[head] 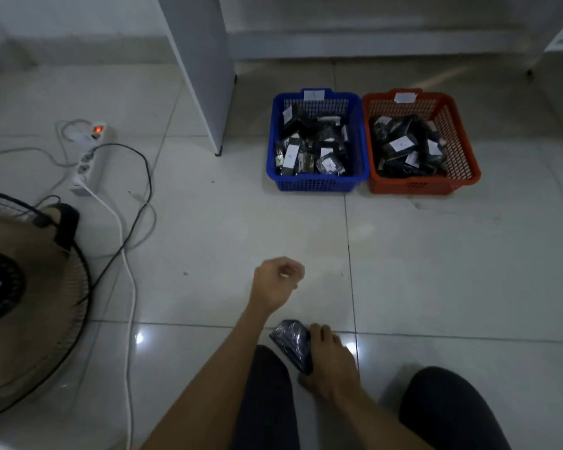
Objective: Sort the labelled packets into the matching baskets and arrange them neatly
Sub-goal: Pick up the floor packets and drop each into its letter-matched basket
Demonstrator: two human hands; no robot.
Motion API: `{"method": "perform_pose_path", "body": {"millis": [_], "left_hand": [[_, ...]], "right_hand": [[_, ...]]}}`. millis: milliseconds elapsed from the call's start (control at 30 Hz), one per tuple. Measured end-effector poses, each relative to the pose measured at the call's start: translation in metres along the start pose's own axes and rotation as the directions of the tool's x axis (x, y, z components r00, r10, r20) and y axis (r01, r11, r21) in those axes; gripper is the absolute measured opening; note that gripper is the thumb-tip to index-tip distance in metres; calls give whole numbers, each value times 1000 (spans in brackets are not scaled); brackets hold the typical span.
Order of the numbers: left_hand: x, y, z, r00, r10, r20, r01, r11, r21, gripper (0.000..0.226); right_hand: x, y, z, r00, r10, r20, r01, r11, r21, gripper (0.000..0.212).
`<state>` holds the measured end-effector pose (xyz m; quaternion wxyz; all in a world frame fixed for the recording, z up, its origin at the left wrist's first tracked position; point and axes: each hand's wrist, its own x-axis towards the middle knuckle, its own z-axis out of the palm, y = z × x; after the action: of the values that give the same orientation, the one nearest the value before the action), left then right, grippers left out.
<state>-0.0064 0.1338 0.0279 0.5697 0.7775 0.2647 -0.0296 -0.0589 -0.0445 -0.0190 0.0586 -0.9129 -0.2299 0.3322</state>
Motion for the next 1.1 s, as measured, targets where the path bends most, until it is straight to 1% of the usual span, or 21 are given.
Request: {"method": "perform_pose_path", "body": {"millis": [67, 100, 133, 167, 200, 233, 267, 300, 333, 367, 400, 433, 467, 567, 633, 800, 900, 967, 1033, 1100], "left_hand": [[-20, -6, 0, 1000, -22, 13, 22, 1000, 3, 13], [-27, -8, -1, 1000, -24, 16, 24, 1000, 3, 10], [-32, -10, -2, 1000, -27, 16, 27, 1000, 10, 8], [-35, -10, -4, 999, -29, 18, 29, 999, 15, 7], [-37, -10, -6, 999, -32, 23, 31, 999, 20, 10], [-38, -8, -7, 999, -31, 27, 31, 999, 12, 13], [-37, -7, -8, 999, -40, 24, 41, 999, -4, 15], [-38, -4, -9, 999, -49, 14, 49, 998, -44, 16], [-39, 1, -9, 997, -71, 2, 71, 993, -95, 16], [-41, 7, -10, 995, -100, -1, 99, 983, -156, 15], [-44, 15, -11, 992, -129, 12, 128, 968, -214, 16], [-47, 22, -11, 988, -147, 42, 153, 952, -266, 17], [-49, 30, -12, 986, -148, 83, 166, 938, -304, 18], [-54, 50, -7, 973, -93, 212, 167, 917, -362, 25], [-55, 61, -2, 966, -68, 248, 161, 912, -378, 26], [-55, 71, 8, 983, -80, 165, 134, 928, -346, 18], [-53, 74, 10, 987, -90, 134, 133, 926, -355, 15], [-45, 77, 17, 992, -64, 108, 96, 940, -328, 11], [-38, 81, 23, 994, -51, 92, 76, 954, -291, 8], [-18, 90, 34, 996, -29, 80, 50, 959, -279, 5]], "right_hand": [[-9, 2, 4, 1000, -5, -17, 5, 1000, 4, 72], [-11, 3, 1, 999, -4, -36, 6, 999, 51, 61], [-10, 8, -2, 999, 7, -49, 1, 989, 149, 47], [-9, 14, -10, 999, 18, -41, -5, 954, 301, 33], [-8, 20, -20, 1000, 17, -10, -10, 879, 477, 20], [-8, 27, -33, 999, 10, 39, -33, 758, 651, 11], [-9, 35, -47, 996, -4, 84, -65, 606, 793, 9], [-12, 41, -62, 992, -20, 122, -100, 454, 886, 13], [-15, 48, -77, 990, -43, 135, -114, 325, 939, 17], [-19, 54, -92, 989, -67, 129, -110, 234, 966, 20], [-22, 60, -106, 989, -92, 114, -97, 170, 981, 20], [-26, 66, -118, 989, -119, 92, -76, 130, 989, 20], [-28, 72, -127, 988, -135, 69, -53, 120, 991, 21], [-33, 83, -145, 989, -144, 32, -4, 191, 982, 32], [-34, 85, -148, 990, -143, 20, 11, 216, 976, 35], [-35, 87, -153, 995, -101, -15, 38, 229, 973, 28], [-33, 87, -151, 995, -91, -32, 54, 251, 966, 30], [-30, 87, -146, 994, -104, -36, 63, 272, 960, 35], [-27, 83, -139, 991, -132, -10, 43, 255, 966, 37], [-19, 87, -145, 993, -122, -10, 37, 225, 974, 38]]}}
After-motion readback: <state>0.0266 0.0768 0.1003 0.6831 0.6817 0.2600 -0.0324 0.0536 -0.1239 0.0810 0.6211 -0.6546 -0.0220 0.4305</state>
